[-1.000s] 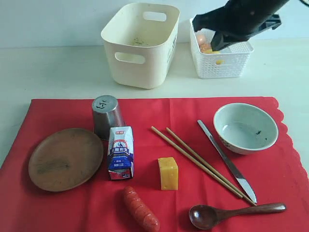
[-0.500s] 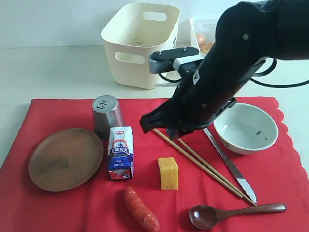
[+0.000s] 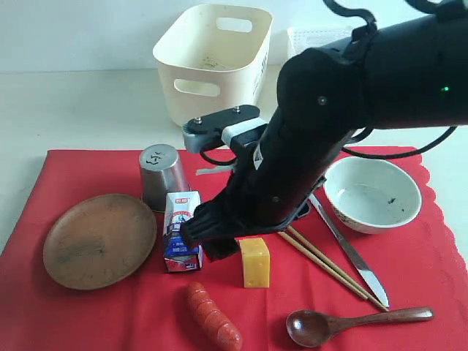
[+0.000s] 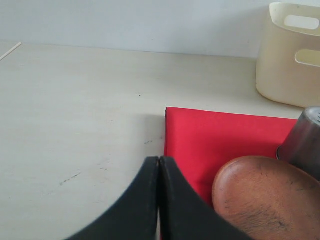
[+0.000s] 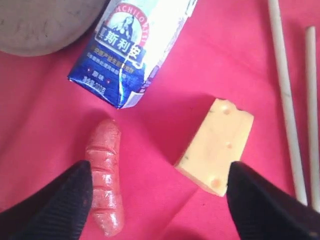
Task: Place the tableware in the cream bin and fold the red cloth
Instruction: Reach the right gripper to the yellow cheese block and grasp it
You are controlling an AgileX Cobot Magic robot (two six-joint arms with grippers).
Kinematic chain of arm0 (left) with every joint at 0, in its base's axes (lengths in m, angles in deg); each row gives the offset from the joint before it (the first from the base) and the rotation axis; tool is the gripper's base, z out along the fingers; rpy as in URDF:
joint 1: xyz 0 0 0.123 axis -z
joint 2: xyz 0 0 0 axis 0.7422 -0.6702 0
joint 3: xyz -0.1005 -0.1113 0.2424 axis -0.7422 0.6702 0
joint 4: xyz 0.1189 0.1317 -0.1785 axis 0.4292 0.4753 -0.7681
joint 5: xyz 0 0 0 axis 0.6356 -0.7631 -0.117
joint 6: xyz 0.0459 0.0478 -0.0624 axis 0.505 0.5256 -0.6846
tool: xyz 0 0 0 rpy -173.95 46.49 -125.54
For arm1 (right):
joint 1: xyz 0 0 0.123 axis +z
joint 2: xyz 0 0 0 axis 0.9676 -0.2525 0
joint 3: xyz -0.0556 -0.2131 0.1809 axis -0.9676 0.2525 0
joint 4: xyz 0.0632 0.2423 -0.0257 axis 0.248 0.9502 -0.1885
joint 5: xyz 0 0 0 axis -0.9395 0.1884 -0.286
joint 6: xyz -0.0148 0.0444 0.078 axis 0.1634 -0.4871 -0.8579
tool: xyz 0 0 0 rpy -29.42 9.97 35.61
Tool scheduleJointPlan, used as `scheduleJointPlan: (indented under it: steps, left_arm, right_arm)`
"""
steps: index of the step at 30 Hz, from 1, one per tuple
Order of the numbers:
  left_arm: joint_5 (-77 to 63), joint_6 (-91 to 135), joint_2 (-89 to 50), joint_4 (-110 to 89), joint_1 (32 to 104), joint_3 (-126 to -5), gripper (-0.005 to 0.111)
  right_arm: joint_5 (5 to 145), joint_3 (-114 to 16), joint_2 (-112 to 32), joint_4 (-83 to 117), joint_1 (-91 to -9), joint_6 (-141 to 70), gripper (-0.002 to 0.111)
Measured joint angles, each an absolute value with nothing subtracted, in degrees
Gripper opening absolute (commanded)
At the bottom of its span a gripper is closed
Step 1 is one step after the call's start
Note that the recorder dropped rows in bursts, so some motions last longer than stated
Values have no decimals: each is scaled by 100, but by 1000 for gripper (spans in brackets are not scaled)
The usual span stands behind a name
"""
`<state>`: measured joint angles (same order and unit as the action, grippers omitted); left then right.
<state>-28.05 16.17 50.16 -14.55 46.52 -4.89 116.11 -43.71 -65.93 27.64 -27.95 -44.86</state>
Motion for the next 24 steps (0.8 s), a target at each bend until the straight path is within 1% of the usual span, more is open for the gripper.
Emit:
scheduleJointPlan:
  steps: [15,24]
  left_arm:
    - [-2805,1617,5016,-1455,4652,-489,2]
    - [-2805,1617,5016,-1455,4652,-489,2]
  right_arm:
    - [11562,-4371,-7463,2552,-2795,-5105,72]
    - [11562,-4371,-7534,2146,-2795,-5581,72]
